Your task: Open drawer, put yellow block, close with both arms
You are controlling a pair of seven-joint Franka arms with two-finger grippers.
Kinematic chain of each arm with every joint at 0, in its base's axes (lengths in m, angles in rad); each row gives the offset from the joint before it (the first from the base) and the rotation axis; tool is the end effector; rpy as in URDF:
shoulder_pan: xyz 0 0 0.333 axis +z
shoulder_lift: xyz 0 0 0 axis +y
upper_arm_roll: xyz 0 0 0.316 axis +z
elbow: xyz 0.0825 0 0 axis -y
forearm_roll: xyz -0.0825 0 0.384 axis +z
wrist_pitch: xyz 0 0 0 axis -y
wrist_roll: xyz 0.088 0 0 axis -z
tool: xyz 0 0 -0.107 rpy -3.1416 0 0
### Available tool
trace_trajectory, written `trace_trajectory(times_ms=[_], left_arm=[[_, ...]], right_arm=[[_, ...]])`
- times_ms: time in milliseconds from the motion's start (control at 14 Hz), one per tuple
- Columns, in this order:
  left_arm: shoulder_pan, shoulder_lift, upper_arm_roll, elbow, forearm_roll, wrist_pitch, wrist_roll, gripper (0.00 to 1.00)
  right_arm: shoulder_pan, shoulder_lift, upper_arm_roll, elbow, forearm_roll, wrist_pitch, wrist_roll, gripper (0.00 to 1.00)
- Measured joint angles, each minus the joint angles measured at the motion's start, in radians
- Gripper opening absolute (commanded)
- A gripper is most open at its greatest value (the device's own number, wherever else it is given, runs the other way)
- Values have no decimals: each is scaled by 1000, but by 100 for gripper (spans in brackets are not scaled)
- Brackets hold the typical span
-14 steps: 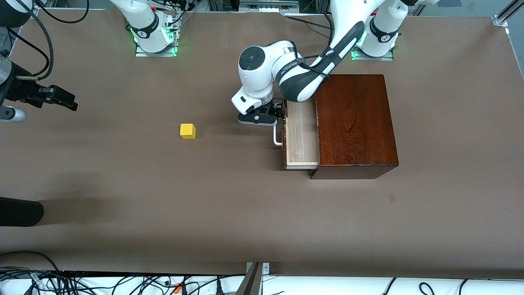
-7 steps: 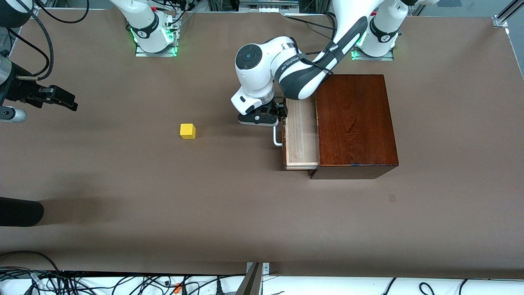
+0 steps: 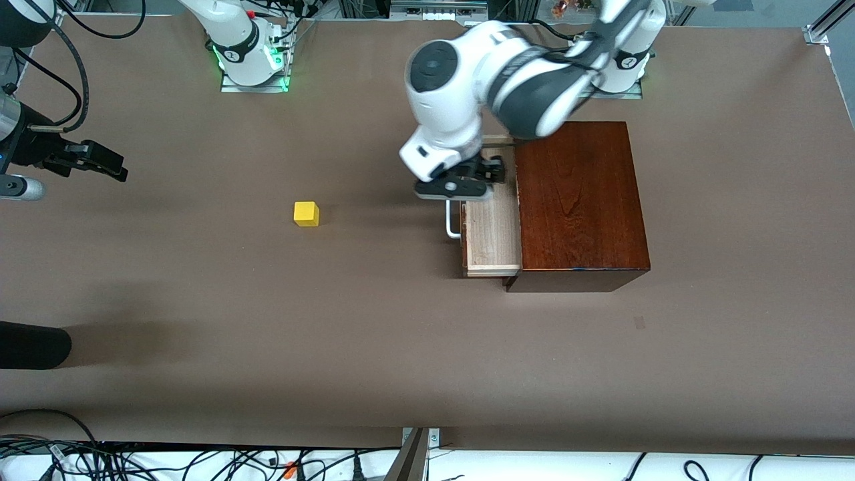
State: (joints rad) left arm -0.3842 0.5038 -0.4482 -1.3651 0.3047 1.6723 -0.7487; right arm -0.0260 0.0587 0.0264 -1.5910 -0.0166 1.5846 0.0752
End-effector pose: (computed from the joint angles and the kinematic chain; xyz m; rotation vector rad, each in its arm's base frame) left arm 0.5181 -0.4413 0.4386 -2.9712 0.1545 0.0637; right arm 0.5711 -0.0019 0.5831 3.1203 -0.1155 -0.1007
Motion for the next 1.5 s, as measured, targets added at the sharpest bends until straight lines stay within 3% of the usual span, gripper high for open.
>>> trace_trajectory(times_ms=[214, 356, 712, 926, 1069, 1282, 1496], left_arm=[[115, -49, 1, 1, -30, -54, 117, 100], [182, -80, 1, 3, -54, -90, 202, 100], [398, -175, 21, 5, -156, -159, 484, 100], [376, -255, 191, -10, -236, -167, 614, 100], [351, -319, 287, -54, -270, -158, 652, 100], [321, -434, 390, -175, -275, -69, 663, 100], [309, -494, 463, -251, -275, -38, 753, 100]], right_arm=[[0, 0, 3, 0, 0, 0, 0, 100], [0, 0, 36, 0, 1, 2, 0, 100], [4, -7, 227, 5, 2, -1, 128, 100], [6, -9, 327, -4, 2, -4, 257, 100], [6, -4, 355, -53, 2, 34, 305, 100], [5, 13, 357, -211, 3, 188, 333, 100], [5, 31, 361, -414, 4, 430, 396, 100]])
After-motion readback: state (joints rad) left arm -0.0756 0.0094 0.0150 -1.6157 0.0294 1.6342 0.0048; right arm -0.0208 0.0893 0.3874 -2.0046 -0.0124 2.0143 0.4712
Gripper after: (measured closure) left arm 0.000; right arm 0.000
